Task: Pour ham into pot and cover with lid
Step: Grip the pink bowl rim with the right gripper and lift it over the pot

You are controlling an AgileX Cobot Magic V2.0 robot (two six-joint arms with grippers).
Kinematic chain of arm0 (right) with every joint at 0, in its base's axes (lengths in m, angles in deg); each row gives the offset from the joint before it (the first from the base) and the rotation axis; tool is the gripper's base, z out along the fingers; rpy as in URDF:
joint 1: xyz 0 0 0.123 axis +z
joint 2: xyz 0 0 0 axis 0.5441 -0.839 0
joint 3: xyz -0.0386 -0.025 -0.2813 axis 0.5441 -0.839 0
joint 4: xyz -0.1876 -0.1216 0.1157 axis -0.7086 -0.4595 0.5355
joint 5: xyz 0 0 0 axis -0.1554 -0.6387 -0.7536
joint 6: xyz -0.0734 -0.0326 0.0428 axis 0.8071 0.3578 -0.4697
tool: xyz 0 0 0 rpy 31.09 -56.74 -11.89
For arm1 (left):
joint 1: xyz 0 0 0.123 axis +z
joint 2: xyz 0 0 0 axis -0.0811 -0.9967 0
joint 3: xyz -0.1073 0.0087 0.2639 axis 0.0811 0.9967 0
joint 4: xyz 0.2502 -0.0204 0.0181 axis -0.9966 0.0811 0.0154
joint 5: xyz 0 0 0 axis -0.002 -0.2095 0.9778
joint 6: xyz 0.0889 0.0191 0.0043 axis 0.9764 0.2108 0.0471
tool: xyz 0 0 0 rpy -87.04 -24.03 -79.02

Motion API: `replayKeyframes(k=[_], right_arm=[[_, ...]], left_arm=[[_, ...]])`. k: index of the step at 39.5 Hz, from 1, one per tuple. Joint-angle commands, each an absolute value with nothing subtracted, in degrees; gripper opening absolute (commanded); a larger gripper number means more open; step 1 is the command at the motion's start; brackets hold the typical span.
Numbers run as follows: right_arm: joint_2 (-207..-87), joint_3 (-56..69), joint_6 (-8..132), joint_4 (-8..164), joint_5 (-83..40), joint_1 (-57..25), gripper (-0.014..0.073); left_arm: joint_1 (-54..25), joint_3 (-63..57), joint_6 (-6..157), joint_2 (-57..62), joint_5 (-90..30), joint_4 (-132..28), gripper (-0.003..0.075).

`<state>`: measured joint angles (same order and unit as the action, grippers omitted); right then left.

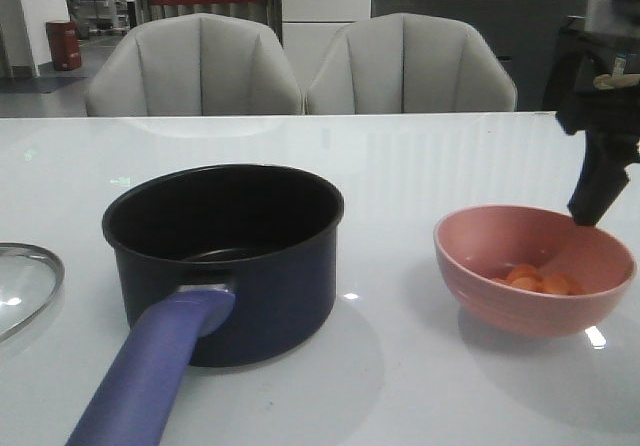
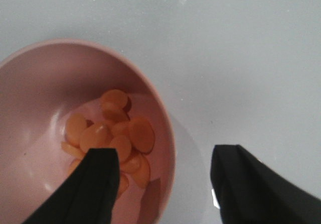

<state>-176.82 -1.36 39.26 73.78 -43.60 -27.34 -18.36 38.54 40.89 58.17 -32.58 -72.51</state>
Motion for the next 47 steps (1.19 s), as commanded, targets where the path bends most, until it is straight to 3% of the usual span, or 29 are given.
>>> replayKeyframes(k=[1,6,9,17,36,47], right_arm=[[-179.57,3.09,39.52,73.88,-43.51,-27.56,0.0505],[-184.01,5.96,39.52,73.88,-44.28,-27.56,0.0503],[-185.73,7.11,39.52,73.88,-44.95,-27.56,0.0456],[-187.06,8.2,39.46,74.49,-45.56,-27.56,0.0129],[-184.76,11.96,41.55,74.24,-51.04,-26.32,0.0139],[-172.75,12.33,48.18,74.24,-36.86,-16.12,0.0139]], left_arm=[[-18.82,37.01,41.02,57.49,-28.16,-72.07,0.0574],[-18.82,37.01,41.02,57.49,-28.16,-72.07,0.0574],[-18.82,37.01,41.02,57.49,-28.32,-72.07,0.0574],[-18.82,37.01,41.02,57.49,-28.45,-72.07,0.0574],[-18.82,37.01,41.02,57.49,-28.45,-72.07,0.0574],[-18.82,37.01,41.02,57.49,-28.45,-72.07,0.0574]])
